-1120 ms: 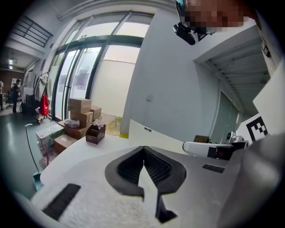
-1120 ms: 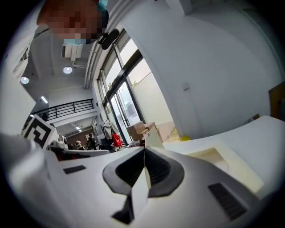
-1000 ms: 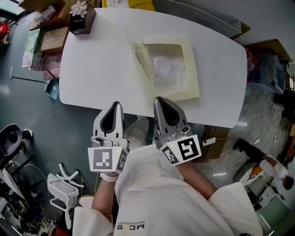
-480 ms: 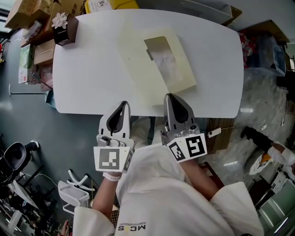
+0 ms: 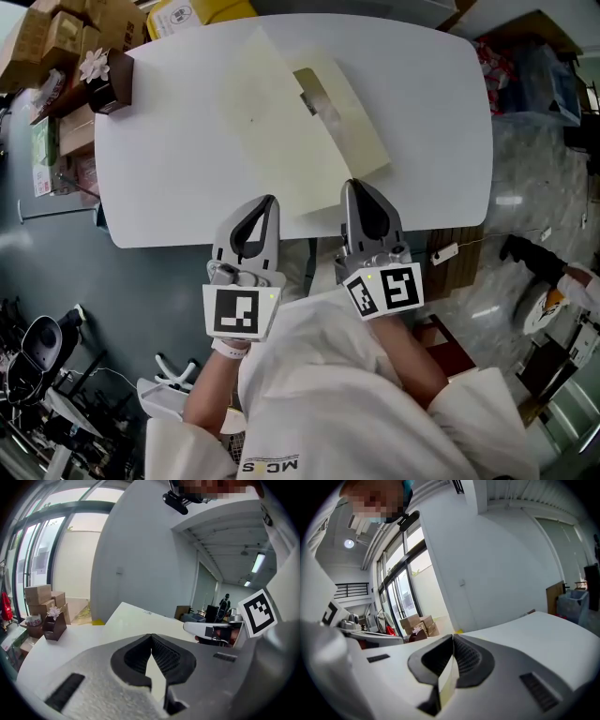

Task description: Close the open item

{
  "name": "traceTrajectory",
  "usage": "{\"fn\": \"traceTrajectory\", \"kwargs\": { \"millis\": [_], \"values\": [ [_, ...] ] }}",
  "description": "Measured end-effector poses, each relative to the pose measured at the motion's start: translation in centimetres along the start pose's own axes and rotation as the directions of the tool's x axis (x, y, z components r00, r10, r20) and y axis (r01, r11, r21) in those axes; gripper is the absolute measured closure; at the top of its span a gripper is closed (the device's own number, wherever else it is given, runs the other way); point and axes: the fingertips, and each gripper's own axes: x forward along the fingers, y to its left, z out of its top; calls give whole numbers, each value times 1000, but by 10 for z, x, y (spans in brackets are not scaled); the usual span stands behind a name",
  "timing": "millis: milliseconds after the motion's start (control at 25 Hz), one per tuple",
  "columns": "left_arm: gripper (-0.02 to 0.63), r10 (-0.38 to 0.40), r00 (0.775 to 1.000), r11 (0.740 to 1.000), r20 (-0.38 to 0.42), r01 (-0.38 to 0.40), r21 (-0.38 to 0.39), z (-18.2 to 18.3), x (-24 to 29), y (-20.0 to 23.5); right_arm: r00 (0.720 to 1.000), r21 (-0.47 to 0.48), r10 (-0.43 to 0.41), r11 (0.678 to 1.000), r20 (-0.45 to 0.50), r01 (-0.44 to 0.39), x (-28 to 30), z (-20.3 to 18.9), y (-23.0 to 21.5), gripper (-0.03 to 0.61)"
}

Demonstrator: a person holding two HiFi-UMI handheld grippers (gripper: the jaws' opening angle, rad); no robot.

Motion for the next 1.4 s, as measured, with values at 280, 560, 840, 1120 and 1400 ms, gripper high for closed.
{"fn": "traceTrajectory", "kwargs": {
  "millis": [280,560,840,1120,1400],
  "values": [
    [588,-42,999,999,-16,42,12,-3,27,-6,998,-42,-57,997,-9,57,6,-6,-25,558],
    [588,-73,996,997,-60,75,31,-16,54,-7,993,-36,-114,993,-28,113,10,-15,-56,552],
    [588,-96,989,993,-115,103,61,-40,94,-2,990,-15,-137,991,-43,137,17,-26,-81,551],
    [588,-96,982,989,-163,113,97,-54,120,8,986,4,-155,988,-59,156,24,-36,-98,548],
    [588,-92,964,979,-249,134,153,-71,143,16,982,18,-171,985,-78,173,30,-45,-114,548]
  ]
}}
